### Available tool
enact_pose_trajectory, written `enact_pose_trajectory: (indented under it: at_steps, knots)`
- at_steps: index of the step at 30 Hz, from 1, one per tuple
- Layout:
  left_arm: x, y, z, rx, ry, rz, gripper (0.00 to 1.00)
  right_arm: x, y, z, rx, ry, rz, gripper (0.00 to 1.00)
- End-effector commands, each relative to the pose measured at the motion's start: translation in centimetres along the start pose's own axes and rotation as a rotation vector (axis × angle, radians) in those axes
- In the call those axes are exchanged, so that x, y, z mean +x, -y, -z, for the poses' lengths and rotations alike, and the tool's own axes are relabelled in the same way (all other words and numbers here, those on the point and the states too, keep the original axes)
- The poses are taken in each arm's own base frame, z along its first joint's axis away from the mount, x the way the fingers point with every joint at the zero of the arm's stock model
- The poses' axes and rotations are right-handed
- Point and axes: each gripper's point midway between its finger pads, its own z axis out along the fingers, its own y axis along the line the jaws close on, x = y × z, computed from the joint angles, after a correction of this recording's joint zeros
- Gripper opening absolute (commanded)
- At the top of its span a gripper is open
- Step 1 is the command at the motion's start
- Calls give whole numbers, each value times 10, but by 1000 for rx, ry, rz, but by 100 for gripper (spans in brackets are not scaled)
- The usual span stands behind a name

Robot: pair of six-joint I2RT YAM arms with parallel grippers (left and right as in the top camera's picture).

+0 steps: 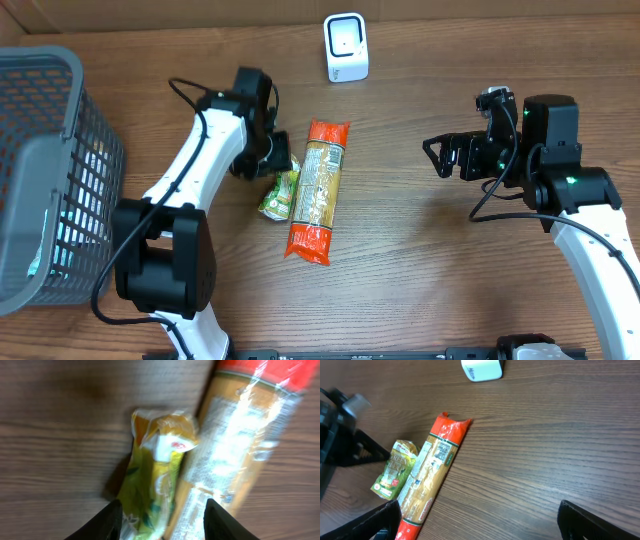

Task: Scan the item barcode
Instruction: 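Lift the POKKA green tea pouch and set it left of the spaghetti, then reach the left gripper into the basket toward the white bottle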

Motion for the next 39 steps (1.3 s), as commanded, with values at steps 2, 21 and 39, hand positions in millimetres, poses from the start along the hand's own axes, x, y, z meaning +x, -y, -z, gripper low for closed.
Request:
enact_pose_trajectory:
  at_steps: [2, 21, 39]
  knots:
    - [-35, 16, 61, 25, 135, -14, 45, -10, -6, 4, -11, 23, 17, 100]
    - [3, -128, 307, -110, 614, 382, 60, -10, -6, 4, -11, 23, 17, 100]
    - [46, -250, 291, -113, 541, 709, 55, -10, -6, 4, -11, 23, 17, 100]
